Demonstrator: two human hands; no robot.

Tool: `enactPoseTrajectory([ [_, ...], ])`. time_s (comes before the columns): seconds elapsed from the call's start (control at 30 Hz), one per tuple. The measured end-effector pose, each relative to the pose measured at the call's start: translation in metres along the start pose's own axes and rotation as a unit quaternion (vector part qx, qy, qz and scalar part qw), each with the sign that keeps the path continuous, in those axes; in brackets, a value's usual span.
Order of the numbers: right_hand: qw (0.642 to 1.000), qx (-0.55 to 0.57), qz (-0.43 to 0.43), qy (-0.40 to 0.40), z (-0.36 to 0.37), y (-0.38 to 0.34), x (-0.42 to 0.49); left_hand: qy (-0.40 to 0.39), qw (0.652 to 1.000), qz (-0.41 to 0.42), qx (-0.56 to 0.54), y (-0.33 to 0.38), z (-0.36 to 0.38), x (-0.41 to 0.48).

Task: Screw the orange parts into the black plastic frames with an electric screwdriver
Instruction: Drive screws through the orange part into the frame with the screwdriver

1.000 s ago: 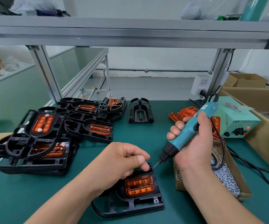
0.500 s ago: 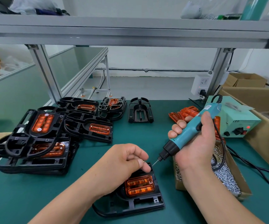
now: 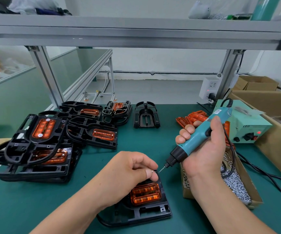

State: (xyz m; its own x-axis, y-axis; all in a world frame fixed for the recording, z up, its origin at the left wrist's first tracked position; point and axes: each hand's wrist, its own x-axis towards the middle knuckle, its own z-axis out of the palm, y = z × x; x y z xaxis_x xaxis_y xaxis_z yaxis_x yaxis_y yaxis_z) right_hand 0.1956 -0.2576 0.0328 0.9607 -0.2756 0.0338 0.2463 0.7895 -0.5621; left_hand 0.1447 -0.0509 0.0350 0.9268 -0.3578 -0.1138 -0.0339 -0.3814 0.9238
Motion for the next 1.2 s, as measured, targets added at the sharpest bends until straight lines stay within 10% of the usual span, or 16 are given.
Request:
enactPoseTrajectory([
  [1.2, 0.999, 0.023, -0.013, -0.034, 0.003, -0.002, -0.003, -0.008, 0.998, -0.002, 0.057, 0.001, 0.010, -0.003],
])
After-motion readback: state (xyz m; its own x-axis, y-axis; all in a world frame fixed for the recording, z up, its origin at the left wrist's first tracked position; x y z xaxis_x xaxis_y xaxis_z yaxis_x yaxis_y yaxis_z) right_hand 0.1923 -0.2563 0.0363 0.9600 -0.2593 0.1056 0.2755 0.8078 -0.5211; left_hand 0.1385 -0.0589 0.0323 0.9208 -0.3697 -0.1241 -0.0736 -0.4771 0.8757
